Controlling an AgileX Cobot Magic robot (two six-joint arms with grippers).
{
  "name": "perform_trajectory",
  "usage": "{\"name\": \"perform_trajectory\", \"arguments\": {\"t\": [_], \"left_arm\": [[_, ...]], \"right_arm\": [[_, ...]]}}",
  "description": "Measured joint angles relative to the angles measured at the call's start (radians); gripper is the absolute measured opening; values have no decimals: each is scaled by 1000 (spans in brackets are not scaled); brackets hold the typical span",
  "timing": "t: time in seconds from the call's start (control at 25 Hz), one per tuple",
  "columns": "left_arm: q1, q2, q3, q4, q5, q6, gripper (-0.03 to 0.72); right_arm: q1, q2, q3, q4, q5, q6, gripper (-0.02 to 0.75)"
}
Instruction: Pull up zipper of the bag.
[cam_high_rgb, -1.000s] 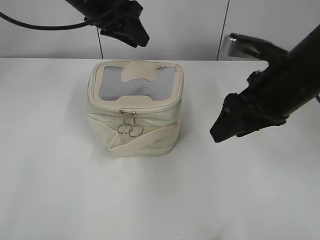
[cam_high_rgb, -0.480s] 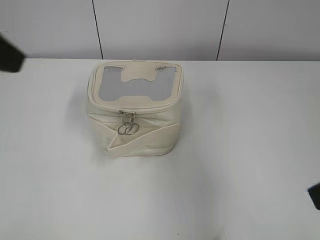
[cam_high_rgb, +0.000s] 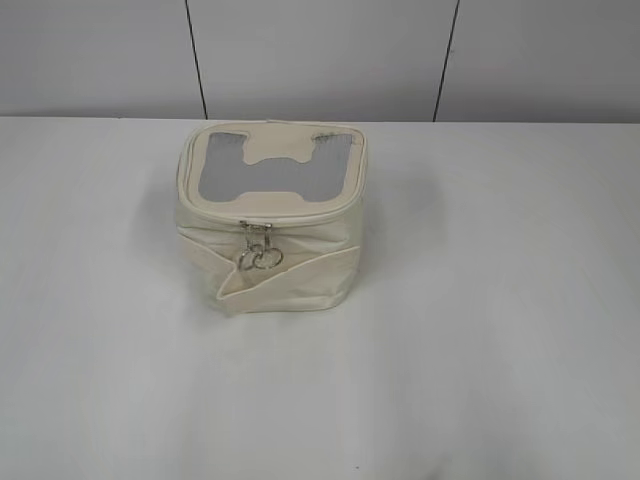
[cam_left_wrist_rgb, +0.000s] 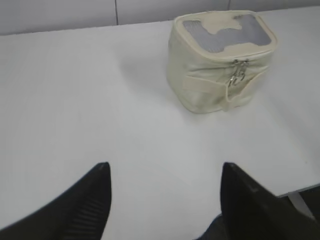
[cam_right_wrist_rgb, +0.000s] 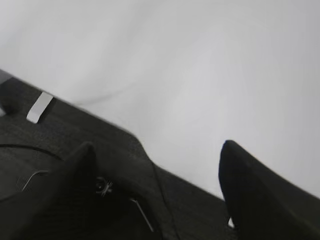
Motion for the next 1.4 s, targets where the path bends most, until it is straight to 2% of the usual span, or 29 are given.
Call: {"name": "perform_trajectory", "arguments": {"t": [0.16,0.4,0.96,1.04,1.12,1.28,1.32,1.4], "left_arm": [[0,-60,82,45,-3,-85,510],[0,-42,122,59,-114,-96,481],[4,-42,122,60,-120,-98,405],[41,-42,122,60,-120,-98,400],[110,-47,122,60,-121,-98,392],[293,-73,122,63,-122,-98,386],[320,-73,122,63,-123,-98,386],[331,-73,122,63,-123,-98,386]], "right_arm": [[0,-148,8,-66,-2,29,592],[0,-238,23,-151,-35,64,591],[-10,-238,48,-167,-85,86,561],[-52,-238,48,-167,-85,86,559],[-133,-238,48,-167,-85,86,559],[-288,-238,48,-167,-88,86,558],[-309,-238,48,-167,-88,86,558],[-320,-238,48,-167,-89,87,558]]}}
